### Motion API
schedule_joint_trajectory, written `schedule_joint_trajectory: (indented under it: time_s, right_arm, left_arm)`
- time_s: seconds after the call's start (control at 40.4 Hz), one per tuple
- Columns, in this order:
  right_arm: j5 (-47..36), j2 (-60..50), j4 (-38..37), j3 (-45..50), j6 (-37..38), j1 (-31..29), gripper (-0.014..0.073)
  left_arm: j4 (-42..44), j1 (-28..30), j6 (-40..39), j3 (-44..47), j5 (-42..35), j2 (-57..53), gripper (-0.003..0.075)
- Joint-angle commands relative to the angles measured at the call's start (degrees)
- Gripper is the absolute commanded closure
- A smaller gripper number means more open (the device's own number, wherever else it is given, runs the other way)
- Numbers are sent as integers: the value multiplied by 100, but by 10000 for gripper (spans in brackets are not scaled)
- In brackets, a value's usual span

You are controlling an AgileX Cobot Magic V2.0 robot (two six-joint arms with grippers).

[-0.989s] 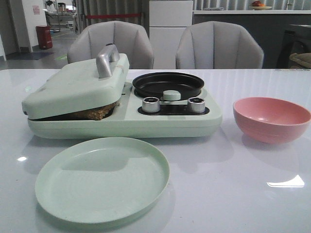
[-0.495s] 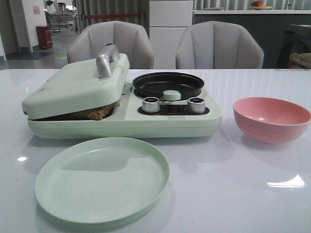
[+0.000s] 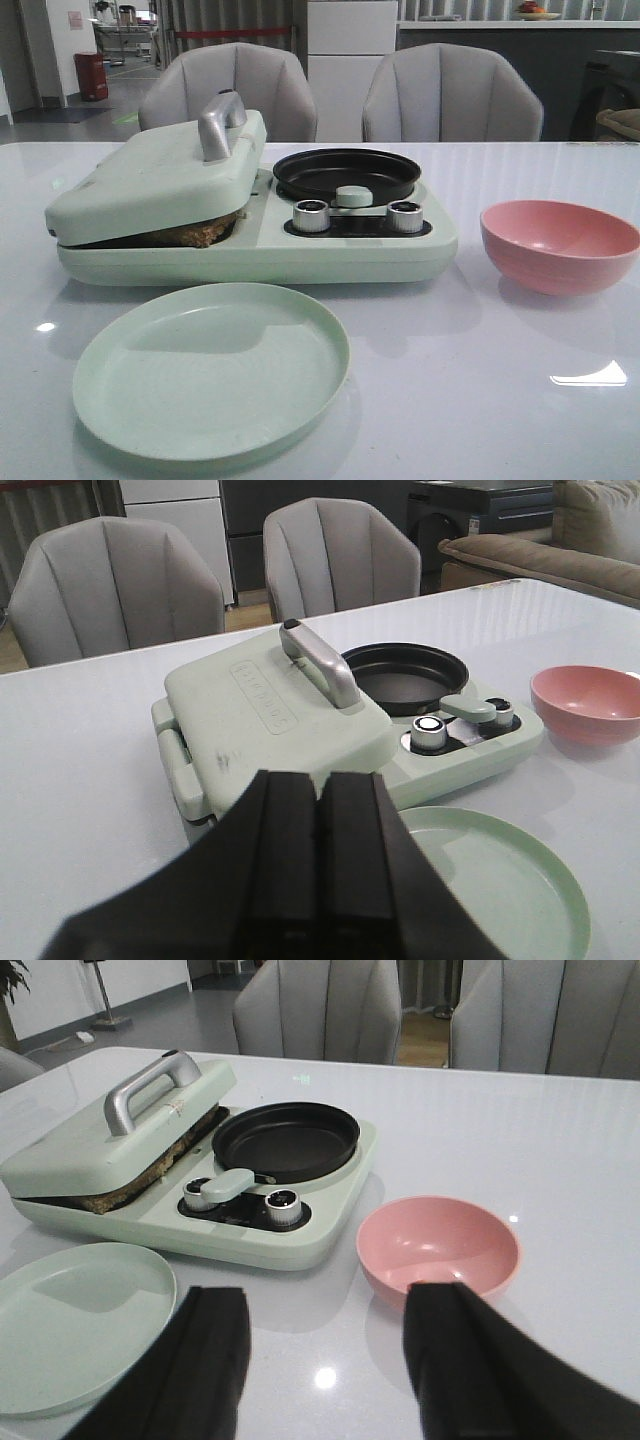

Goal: Make breakfast with bread and shrimp
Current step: 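Release the lid handle and raise the left gripper away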

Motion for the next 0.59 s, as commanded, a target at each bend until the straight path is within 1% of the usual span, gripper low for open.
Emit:
schedule_joint_trajectory:
  time_s: [0.0,0.198,0.396,0.569]
  right_arm:
    - [-494,671,-59,-530,-34,-22,134]
    - [-410,1912,6,-1287,-34,-22,134]
    - [-367,3077,82,-1851,-34,-39,134]
    - [19,3968,134,-2443,-34,-182,134]
  left_arm:
    - [-109,-41,-63,-158,-469,52,688]
    - [-109,-41,-63,-158,-469,52,688]
    - [-109,-41,-63,-158,-469,52,688]
    - [-109,-41,-63,-158,-469,52,688]
